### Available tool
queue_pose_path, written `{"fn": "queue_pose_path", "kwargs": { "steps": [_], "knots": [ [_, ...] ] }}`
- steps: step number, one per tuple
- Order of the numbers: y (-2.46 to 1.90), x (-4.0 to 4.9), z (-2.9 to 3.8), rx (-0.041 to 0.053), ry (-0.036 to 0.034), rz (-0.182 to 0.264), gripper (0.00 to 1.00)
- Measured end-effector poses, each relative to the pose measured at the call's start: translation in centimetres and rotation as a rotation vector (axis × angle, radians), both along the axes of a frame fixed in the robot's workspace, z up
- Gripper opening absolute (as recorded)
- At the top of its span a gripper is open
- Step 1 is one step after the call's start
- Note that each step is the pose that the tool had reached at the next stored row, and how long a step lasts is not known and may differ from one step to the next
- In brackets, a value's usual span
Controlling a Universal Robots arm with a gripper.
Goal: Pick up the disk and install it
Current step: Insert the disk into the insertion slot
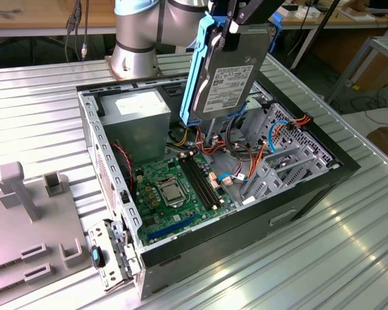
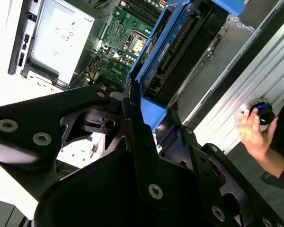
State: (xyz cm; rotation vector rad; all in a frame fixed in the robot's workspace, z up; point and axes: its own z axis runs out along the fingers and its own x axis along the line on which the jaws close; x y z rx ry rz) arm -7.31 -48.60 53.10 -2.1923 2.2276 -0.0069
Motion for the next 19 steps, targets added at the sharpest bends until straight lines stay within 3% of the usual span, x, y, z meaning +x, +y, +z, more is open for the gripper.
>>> {"fn": "queue_pose_path", "kwargs": {
  "steps": [19],
  "knots": [
    [-0.10, 0.64, 0.00, 0.0000, 0.0000, 0.000, 0.37]
  ]
}}
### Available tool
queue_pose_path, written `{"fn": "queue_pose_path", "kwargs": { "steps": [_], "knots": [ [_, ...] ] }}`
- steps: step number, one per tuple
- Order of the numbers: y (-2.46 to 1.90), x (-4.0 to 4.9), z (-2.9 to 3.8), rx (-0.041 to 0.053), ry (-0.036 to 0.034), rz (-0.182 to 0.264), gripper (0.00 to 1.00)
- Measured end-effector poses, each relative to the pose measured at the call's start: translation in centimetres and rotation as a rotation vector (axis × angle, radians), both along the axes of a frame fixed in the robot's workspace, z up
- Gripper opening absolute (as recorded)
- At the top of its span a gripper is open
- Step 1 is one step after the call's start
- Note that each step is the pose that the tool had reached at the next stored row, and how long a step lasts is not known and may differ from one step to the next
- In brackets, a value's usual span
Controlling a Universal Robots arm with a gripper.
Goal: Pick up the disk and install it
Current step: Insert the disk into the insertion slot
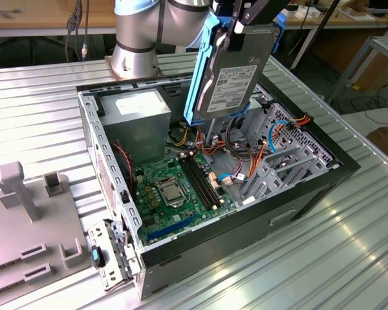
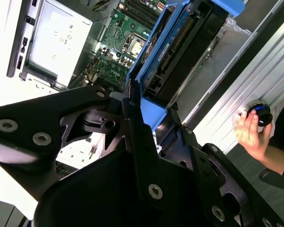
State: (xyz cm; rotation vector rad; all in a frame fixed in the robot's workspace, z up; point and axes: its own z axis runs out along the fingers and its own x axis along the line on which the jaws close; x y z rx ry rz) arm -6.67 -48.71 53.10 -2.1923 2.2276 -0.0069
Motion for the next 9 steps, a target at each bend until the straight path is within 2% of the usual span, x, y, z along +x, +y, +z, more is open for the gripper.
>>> {"fn": "queue_pose_path", "kwargs": {
  "steps": [9],
  "knots": [
    [-0.21, 0.24, 0.00, 0.0000, 0.0000, 0.000, 0.37]
  ]
}}
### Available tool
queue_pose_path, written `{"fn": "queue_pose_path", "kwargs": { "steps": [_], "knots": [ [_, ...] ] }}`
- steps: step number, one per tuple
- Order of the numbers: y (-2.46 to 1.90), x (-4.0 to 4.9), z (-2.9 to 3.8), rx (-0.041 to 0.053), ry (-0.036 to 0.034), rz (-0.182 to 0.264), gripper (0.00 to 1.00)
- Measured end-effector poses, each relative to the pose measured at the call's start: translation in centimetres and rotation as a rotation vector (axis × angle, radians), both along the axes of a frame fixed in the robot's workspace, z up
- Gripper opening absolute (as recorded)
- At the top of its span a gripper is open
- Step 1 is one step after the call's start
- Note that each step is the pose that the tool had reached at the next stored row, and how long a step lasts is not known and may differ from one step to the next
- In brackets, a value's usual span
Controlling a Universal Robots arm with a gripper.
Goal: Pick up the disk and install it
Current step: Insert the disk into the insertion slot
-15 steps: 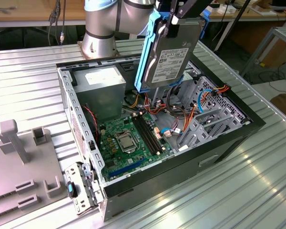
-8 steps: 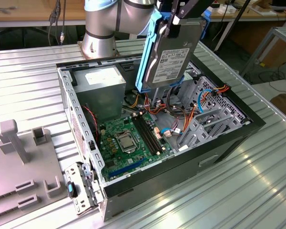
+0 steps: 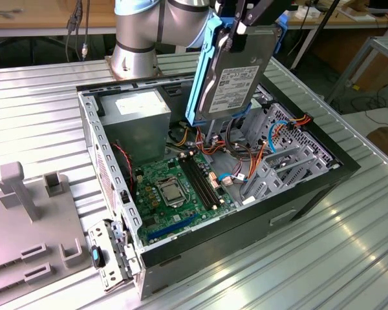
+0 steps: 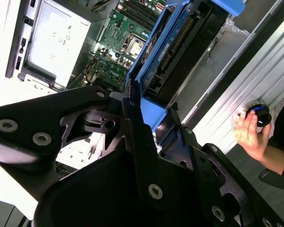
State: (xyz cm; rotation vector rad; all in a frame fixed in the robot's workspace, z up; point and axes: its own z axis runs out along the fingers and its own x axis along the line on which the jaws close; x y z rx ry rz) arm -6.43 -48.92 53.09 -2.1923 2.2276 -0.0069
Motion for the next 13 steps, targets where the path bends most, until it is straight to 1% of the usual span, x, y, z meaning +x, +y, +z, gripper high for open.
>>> {"fn": "queue_pose_path", "kwargs": {
  "steps": [6, 7, 13],
  "knots": [
    [-0.11, 0.14, 0.00, 0.0000, 0.0000, 0.000, 0.37],
    [-0.19, 0.28, 0.00, 0.0000, 0.0000, 0.000, 0.37],
    [-0.28, 0.51, 0.00, 0.0000, 0.0000, 0.000, 0.37]
  ]
}}
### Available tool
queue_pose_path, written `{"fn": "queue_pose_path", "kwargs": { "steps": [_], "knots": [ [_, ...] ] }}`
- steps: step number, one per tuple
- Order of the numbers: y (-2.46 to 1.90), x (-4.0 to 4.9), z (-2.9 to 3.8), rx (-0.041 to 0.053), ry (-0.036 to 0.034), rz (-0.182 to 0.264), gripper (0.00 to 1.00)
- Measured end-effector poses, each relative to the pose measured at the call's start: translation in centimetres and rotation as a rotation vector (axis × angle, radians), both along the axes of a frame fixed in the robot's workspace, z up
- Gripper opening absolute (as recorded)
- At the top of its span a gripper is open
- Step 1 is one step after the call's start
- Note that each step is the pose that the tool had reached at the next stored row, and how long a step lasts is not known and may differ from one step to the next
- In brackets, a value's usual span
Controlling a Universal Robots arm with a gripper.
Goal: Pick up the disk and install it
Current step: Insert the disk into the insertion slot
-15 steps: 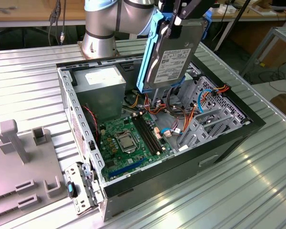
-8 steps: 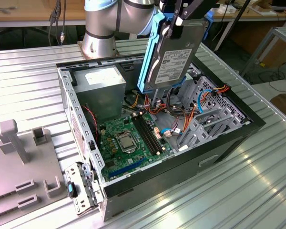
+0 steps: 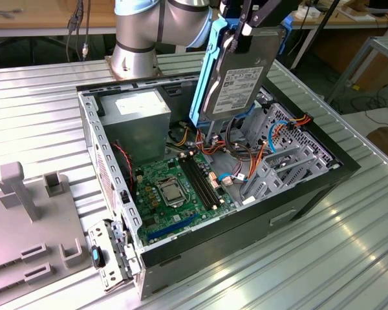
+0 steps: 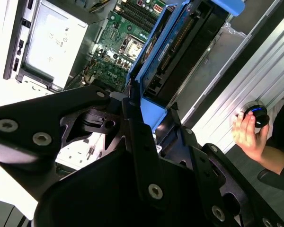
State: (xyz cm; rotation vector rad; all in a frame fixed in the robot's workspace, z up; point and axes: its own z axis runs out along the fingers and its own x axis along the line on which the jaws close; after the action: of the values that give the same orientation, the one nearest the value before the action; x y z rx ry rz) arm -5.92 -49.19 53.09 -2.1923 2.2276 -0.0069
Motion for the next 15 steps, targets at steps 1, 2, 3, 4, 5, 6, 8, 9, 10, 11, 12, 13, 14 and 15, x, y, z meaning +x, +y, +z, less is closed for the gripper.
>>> {"fn": "queue_pose_path", "kwargs": {
  "steps": [1, 2, 3, 4, 5, 6, 8, 9, 10, 11, 12, 13, 14, 15],
  "knots": [
    [-0.01, 0.03, 0.00, 0.0000, 0.0000, 0.000, 0.37],
    [-0.02, 0.06, 0.00, 0.0000, 0.0000, 0.000, 0.37],
    [-0.03, 0.08, 0.00, 0.0000, 0.0000, 0.000, 0.37],
    [-0.04, 0.12, 0.00, 0.0000, 0.0000, 0.000, 0.37],
    [-0.05, 0.14, 0.00, -0.0001, 0.0001, 0.000, 0.37],
    [-0.06, 0.17, 0.00, 0.0000, 0.0000, 0.000, 0.37],
    [-0.08, 0.24, 0.00, 0.0000, 0.0000, 0.000, 0.37],
    [-0.09, 0.27, 0.00, 0.0000, 0.0000, 0.000, 0.37],
    [-0.11, 0.33, 0.00, 0.0000, 0.0000, 0.000, 0.37],
    [-0.12, 0.37, 0.00, 0.0000, 0.0000, 0.000, 0.37],
    [-0.13, 0.39, 0.00, 0.0001, 0.0000, 0.000, 0.37],
    [-0.14, 0.41, 0.00, 0.0000, 0.0000, 0.000, 0.37],
    [-0.15, 0.45, 0.00, 0.0000, 0.0000, 0.000, 0.37],
    [-0.16, 0.48, 0.00, 0.0000, -0.0001, 0.000, 0.37]
  ]
}}
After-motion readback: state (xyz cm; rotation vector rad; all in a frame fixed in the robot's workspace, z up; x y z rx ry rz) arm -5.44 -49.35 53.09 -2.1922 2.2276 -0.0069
